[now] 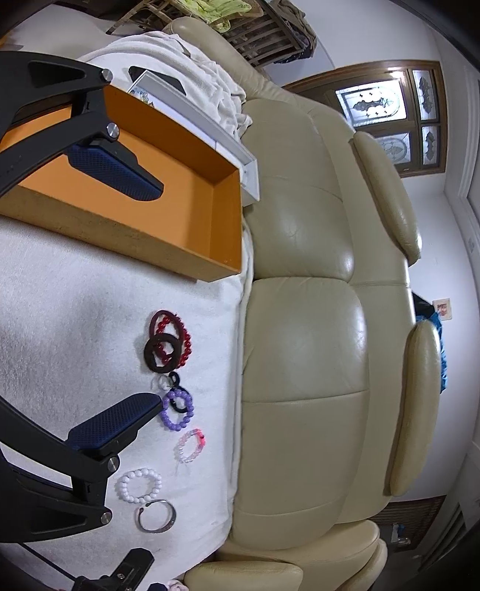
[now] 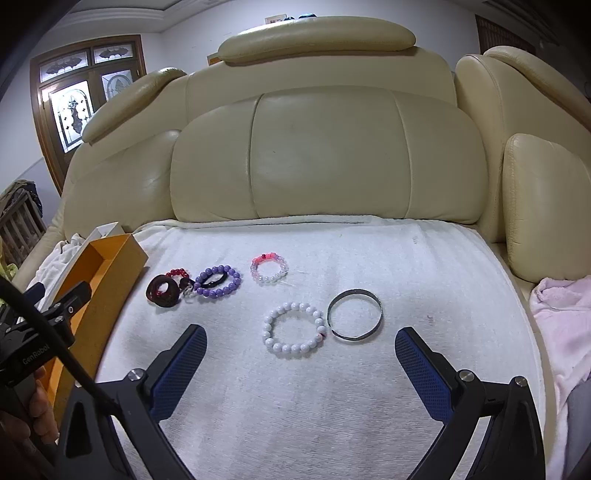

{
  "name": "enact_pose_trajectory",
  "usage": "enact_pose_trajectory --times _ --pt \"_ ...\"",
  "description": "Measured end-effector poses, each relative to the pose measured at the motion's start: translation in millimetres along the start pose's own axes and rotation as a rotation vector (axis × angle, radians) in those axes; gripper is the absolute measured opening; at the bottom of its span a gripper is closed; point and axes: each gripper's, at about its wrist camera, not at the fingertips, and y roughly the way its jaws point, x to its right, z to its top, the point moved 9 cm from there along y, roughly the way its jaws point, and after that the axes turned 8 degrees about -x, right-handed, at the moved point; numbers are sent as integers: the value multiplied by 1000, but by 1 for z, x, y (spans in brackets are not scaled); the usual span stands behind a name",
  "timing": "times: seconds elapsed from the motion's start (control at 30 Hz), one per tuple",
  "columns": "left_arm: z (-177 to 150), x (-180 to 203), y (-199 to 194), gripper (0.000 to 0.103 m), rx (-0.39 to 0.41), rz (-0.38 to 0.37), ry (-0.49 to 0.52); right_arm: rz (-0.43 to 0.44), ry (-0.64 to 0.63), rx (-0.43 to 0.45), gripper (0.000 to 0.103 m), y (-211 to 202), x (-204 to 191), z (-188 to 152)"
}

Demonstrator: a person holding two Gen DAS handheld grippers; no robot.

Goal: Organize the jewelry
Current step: 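Move both grippers toward the silver bangle and white bead bracelet, then grasp the silver bangle with the right gripper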

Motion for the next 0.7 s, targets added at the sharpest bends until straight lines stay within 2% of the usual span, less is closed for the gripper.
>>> enact_pose_trajectory --times 0.2,0.37,0.5,0.57,0.6,0.7 --pt "-18 13 28 103 -145 -78 28 -41 2 -40 102 14 28 -3" --pt "-27 22 44 103 -228 -129 27 -60 59 -95 92 35 64 -2" --pt "-26 28 53 103 -248 -129 30 -41 118 -127 78 53 79 4" --pt "-27 35 56 103 -259 -136 46 -60 116 -143 69 65 81 7" --pt "-27 38 57 103 -261 -139 54 -79 105 -152 60 72 82 8" --pt "-27 52 59 103 -263 -154 94 -110 96 -193 42 96 87 7"
